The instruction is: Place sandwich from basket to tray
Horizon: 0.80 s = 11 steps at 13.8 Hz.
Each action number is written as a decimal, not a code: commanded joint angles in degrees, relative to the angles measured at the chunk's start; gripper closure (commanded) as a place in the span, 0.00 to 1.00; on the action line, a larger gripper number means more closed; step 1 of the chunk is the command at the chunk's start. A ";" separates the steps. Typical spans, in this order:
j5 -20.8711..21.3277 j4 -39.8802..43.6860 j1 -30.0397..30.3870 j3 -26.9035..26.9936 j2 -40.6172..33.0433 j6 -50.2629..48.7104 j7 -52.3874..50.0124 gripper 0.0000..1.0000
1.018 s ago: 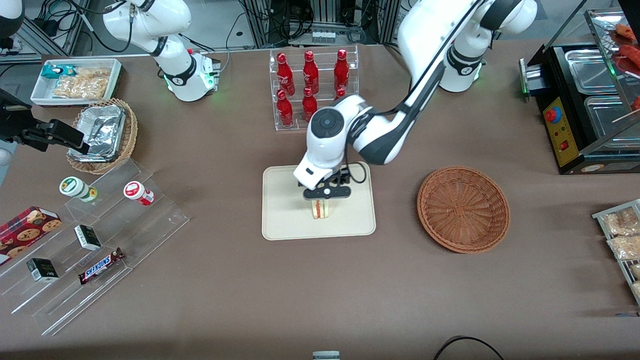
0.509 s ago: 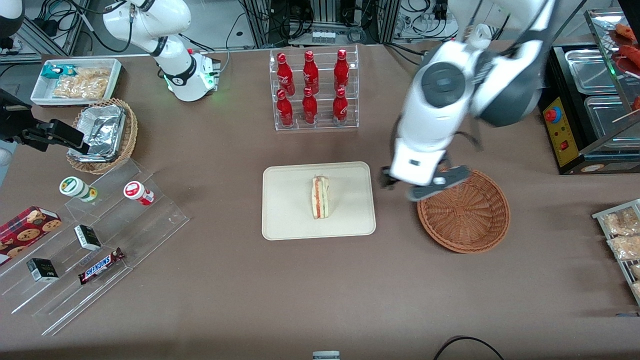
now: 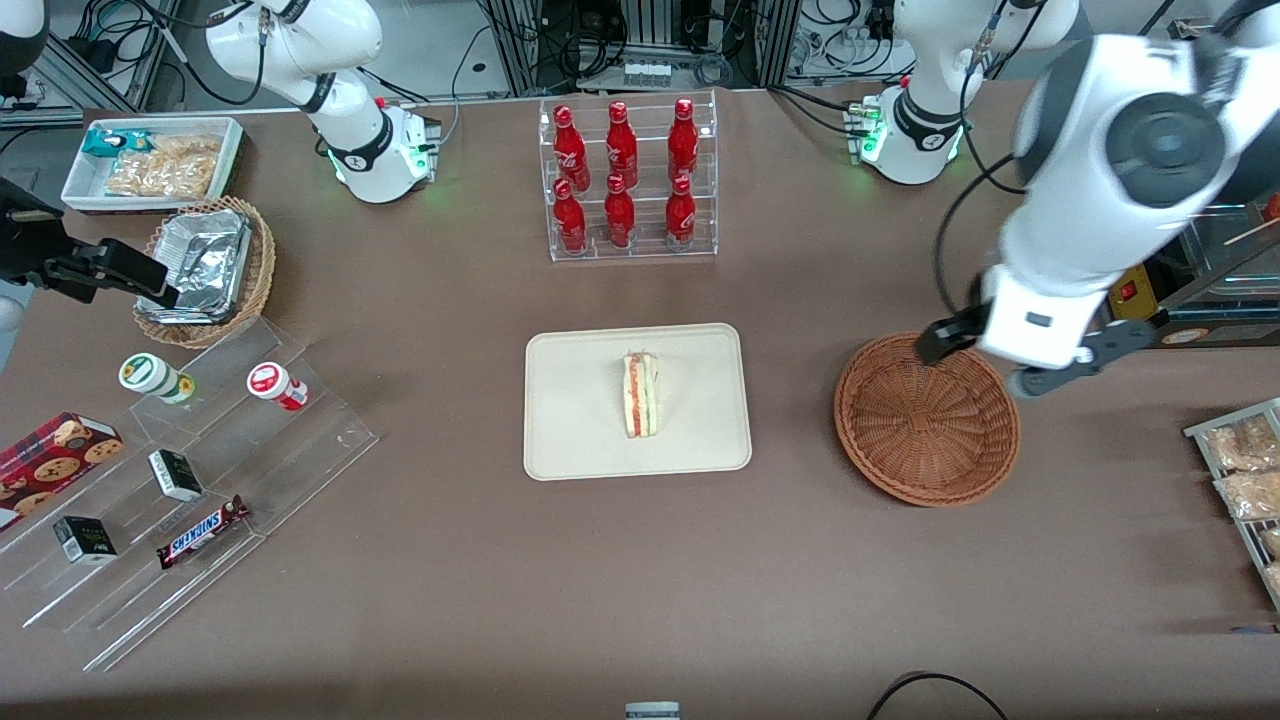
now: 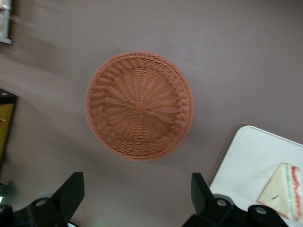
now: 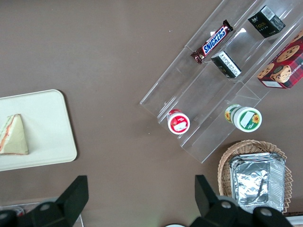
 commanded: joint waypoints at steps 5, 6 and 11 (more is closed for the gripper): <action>-4.27 -6.81 10.65 -0.70 -8.93 -4.84 20.78 0.00; -4.97 -9.18 11.52 -0.70 -10.86 -4.57 23.16 0.00; -6.12 -12.03 12.06 -0.70 -14.31 -0.97 26.26 0.00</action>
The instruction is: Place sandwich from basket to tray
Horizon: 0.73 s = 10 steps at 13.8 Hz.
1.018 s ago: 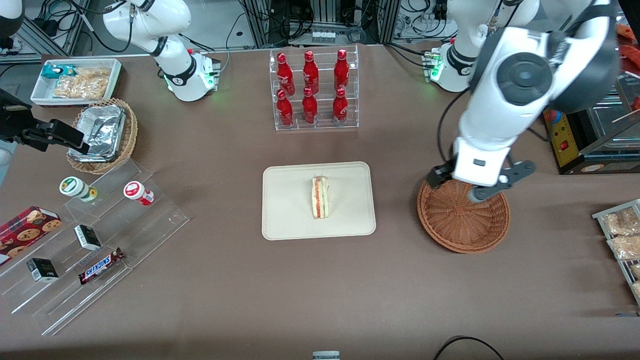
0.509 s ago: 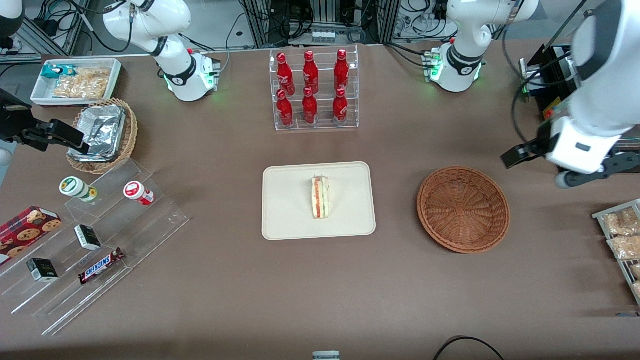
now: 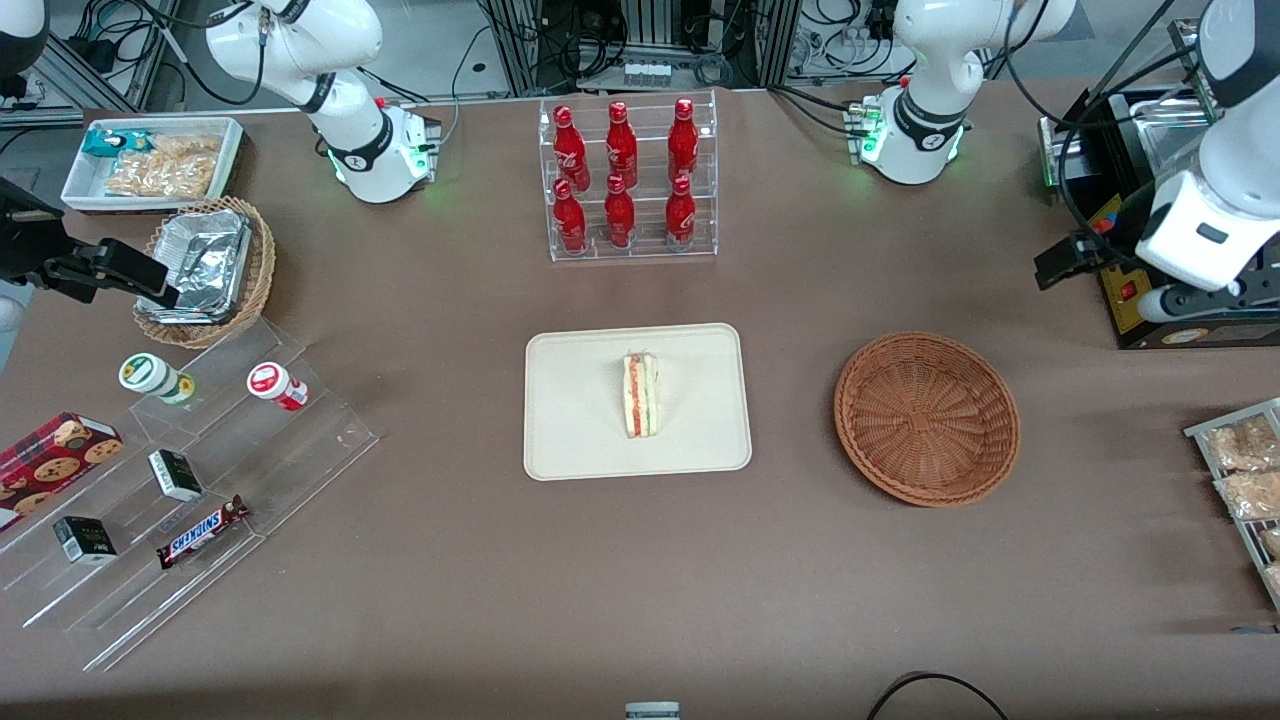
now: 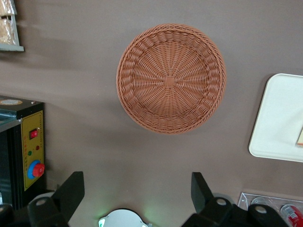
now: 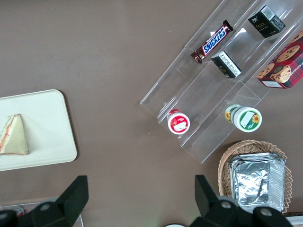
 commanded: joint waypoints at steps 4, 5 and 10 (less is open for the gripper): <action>-0.51 5.33 0.67 -0.92 2.76 1.56 2.71 0.00; -0.25 5.60 0.76 -0.84 3.02 1.56 4.97 0.00; -0.51 7.00 1.11 -0.48 3.72 1.56 7.30 0.00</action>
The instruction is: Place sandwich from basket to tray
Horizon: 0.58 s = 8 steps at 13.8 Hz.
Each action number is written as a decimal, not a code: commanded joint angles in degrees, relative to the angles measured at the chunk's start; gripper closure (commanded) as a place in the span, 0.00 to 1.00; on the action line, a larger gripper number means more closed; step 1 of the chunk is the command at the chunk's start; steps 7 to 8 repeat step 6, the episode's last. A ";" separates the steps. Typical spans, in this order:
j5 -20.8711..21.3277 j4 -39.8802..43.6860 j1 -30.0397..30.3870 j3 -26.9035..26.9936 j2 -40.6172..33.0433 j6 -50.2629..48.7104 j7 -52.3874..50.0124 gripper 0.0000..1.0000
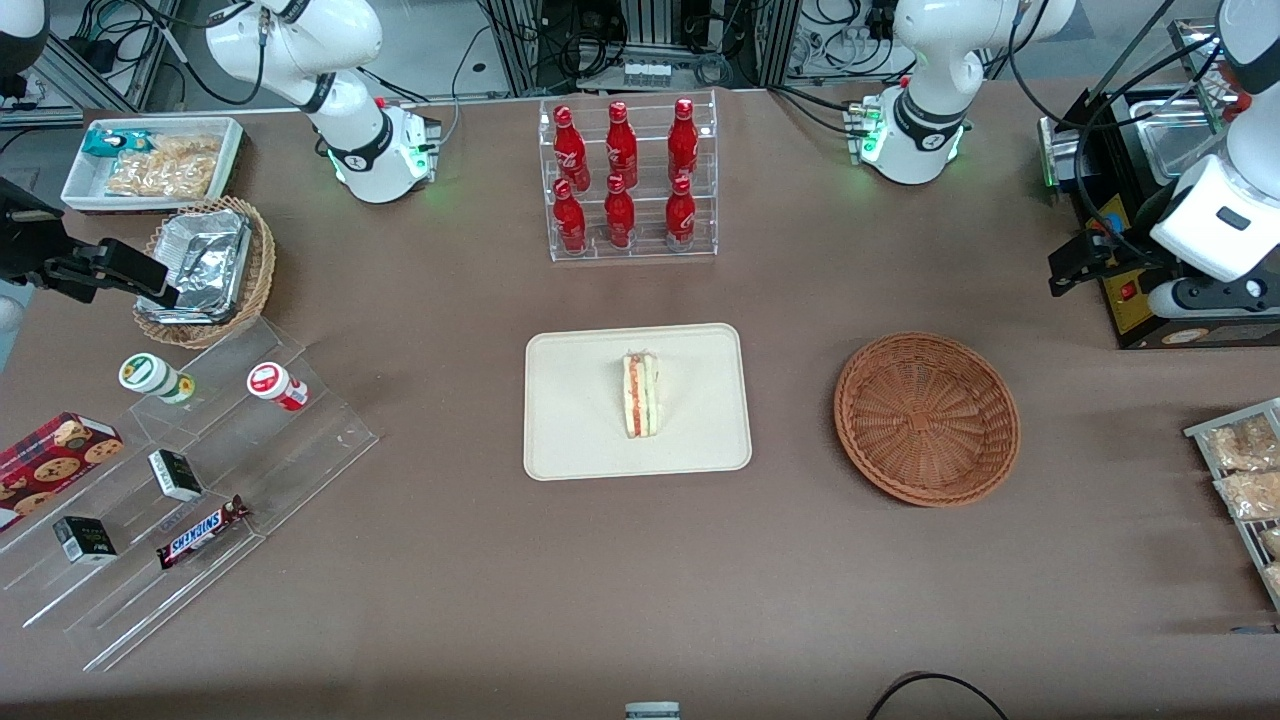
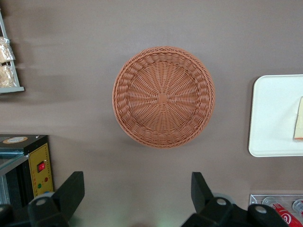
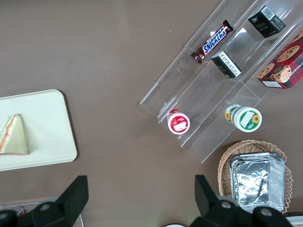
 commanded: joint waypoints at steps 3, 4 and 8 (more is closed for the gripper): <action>-0.33 2.83 0.75 -0.11 1.14 -0.83 -0.88 0.00; -0.24 2.83 0.75 0.24 1.14 -0.83 -0.79 0.00; -0.24 2.39 0.83 0.33 1.14 -0.92 -0.88 0.00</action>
